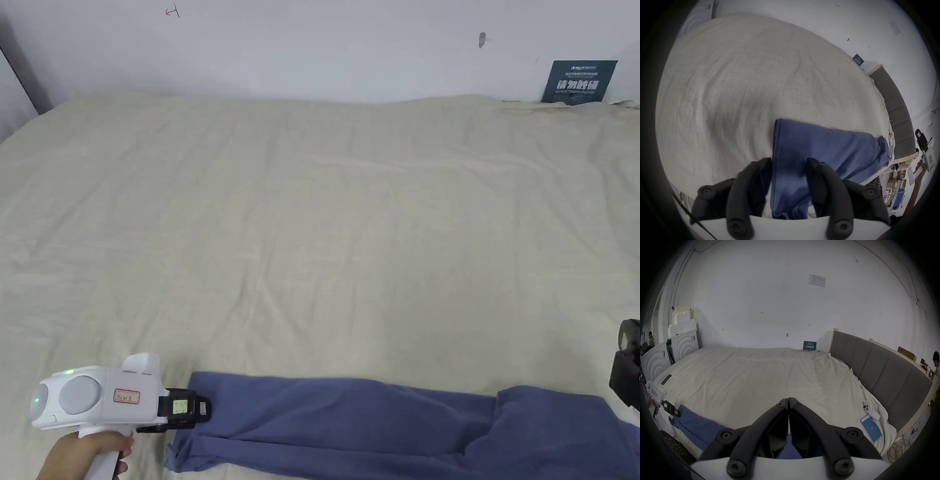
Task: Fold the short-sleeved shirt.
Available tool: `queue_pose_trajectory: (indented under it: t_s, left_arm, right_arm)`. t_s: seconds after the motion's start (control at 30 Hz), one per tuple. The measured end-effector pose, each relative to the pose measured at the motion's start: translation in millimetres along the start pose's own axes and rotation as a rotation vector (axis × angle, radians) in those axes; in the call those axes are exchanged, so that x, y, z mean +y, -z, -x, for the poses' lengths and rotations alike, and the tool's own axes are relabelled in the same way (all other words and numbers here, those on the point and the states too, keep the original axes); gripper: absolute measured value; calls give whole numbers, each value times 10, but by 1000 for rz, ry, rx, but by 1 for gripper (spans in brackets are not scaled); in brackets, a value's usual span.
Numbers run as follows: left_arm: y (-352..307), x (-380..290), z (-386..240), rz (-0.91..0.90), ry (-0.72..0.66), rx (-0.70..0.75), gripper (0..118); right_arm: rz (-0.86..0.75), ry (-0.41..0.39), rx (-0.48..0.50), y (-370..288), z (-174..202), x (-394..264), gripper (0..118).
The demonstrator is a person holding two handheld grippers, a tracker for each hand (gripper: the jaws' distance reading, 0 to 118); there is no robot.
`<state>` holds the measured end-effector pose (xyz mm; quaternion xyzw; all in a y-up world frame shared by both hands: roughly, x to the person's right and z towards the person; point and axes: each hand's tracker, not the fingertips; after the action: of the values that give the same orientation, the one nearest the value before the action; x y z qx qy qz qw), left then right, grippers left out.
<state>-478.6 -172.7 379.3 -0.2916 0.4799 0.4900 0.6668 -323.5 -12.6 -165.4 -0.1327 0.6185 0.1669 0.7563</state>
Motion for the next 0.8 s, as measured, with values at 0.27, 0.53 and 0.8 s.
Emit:
queue_pose_trajectory:
  t_s: [0.27, 0.53, 0.8]
  left_arm:
    - [30, -18, 11, 2, 19, 6, 9]
    - [-134, -21, -186, -32, 94, 30, 1]
    - [-543, 19, -139, -54, 108, 58, 0]
  right_arm:
    - [6, 7, -5, -11, -46, -12, 0]
    - [3, 21, 6, -4, -58, -23, 0]
    - [-16, 21, 16, -30, -94, 47, 0]
